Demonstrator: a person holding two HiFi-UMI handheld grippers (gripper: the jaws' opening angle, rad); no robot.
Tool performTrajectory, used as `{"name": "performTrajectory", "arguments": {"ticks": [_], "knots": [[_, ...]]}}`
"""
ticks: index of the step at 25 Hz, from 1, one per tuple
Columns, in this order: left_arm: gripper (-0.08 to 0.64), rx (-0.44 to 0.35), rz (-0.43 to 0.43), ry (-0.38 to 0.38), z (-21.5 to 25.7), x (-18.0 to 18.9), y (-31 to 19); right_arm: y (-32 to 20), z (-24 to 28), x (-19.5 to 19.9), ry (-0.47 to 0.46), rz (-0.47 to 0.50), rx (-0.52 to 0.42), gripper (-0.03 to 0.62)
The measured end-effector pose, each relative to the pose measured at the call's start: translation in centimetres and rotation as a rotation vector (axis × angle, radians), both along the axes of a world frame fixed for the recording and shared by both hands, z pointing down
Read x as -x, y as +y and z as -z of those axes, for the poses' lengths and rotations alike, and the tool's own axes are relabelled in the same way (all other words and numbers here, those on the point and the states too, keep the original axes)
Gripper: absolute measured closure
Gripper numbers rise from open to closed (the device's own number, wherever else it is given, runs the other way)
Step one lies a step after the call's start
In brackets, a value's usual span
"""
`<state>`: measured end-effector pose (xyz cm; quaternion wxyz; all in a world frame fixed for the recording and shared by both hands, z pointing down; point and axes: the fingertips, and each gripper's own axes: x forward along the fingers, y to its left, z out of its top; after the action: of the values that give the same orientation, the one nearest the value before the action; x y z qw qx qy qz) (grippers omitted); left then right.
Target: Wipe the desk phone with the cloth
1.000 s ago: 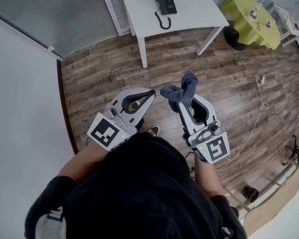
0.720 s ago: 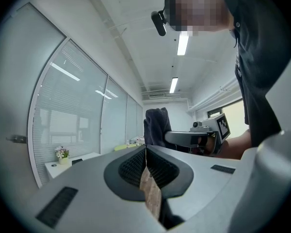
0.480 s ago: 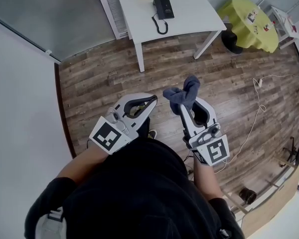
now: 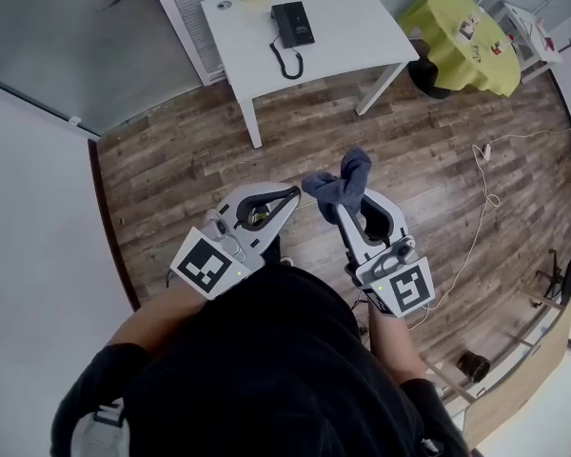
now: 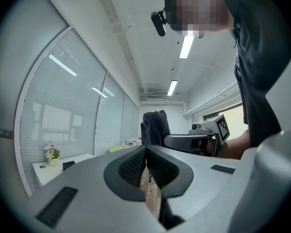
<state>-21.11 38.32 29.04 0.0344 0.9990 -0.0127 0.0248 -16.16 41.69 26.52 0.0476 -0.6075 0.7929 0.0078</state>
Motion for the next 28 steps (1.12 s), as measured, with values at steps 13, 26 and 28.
{"name": "performTrajectory", "arguments": {"ticks": [13,26,28], "knots": [[0.549,-0.002,-0.004,0.008,-0.1,-3.5,-10.4,-9.4,-0.9,-3.5,0.032,-0.030,0.063,0.494],[0.549,0.001,-0.037,0.005,-0.9,-6.0,-18.8,-18.6,-1.1,-5.5,0.028,-0.084,0.066,0.494],[0.549,-0.001,-0.047,0.009,-1.0,-6.4,-19.5,-19.4,-1.0,-5.6,0.035,-0.088,0.058,0.494]]}}
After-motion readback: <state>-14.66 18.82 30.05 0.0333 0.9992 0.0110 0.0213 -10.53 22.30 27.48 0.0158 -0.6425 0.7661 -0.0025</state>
